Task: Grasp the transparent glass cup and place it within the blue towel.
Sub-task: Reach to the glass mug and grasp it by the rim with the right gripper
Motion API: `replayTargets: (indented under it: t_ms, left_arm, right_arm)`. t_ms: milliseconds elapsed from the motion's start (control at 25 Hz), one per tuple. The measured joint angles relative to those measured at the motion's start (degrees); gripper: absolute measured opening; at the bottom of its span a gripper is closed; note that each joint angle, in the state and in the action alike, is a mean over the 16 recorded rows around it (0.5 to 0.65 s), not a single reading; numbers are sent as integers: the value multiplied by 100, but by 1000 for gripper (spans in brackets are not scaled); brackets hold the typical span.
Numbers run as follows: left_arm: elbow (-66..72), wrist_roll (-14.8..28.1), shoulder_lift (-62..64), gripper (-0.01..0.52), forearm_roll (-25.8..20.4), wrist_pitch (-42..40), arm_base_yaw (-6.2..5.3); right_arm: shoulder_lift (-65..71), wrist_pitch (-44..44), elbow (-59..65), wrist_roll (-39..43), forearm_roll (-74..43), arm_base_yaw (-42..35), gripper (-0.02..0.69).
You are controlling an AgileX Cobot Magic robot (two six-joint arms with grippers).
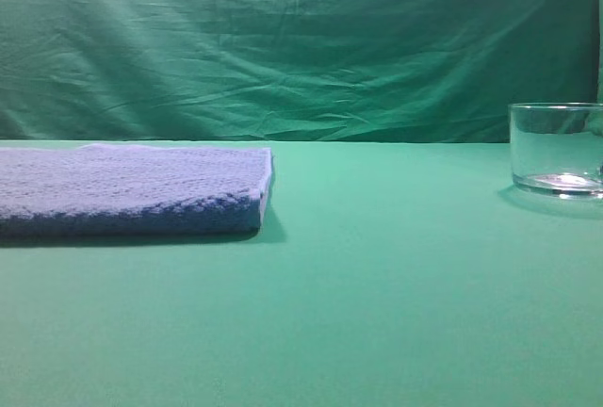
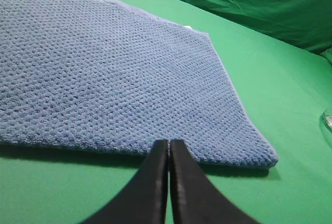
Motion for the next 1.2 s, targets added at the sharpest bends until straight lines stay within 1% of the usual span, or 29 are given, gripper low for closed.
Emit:
replayTargets:
  t_ms: [80, 160, 200, 280, 360, 640, 800, 960, 1200]
  left_arm:
    - [0, 0, 0, 0, 0, 0, 0]
    - [0, 0, 0, 0, 0, 0, 0]
    - [0, 0, 0, 0, 0, 0, 0]
    - [0, 0, 0, 0, 0, 0, 0]
    - [0, 0, 0, 0, 0, 0, 0]
    - [0, 0, 0, 0, 0, 0, 0]
    - [0, 0, 0, 0, 0, 0, 0]
    - [0, 0, 0, 0, 0, 0, 0]
    - [0, 0, 0, 0, 0, 0, 0]
  right_arm:
    - [267, -69, -120, -43, -6, 21, 498]
    - [514, -147, -233, -64, -12, 28, 535]
    - [627, -190, -285, -68, -15, 29, 544]
    - [834, -283, -381, -69, -24, 30, 534]
    - [1012, -385, -461, -69, -30, 30, 492]
    - [1400, -663, -632, -69, -43, 30, 264]
    - [1475, -722, -686, -67, -37, 32, 169]
    - [1508, -630, -796, -57, 7, 76, 116]
    - [1531, -340, -1227, -51, 211, 379, 109]
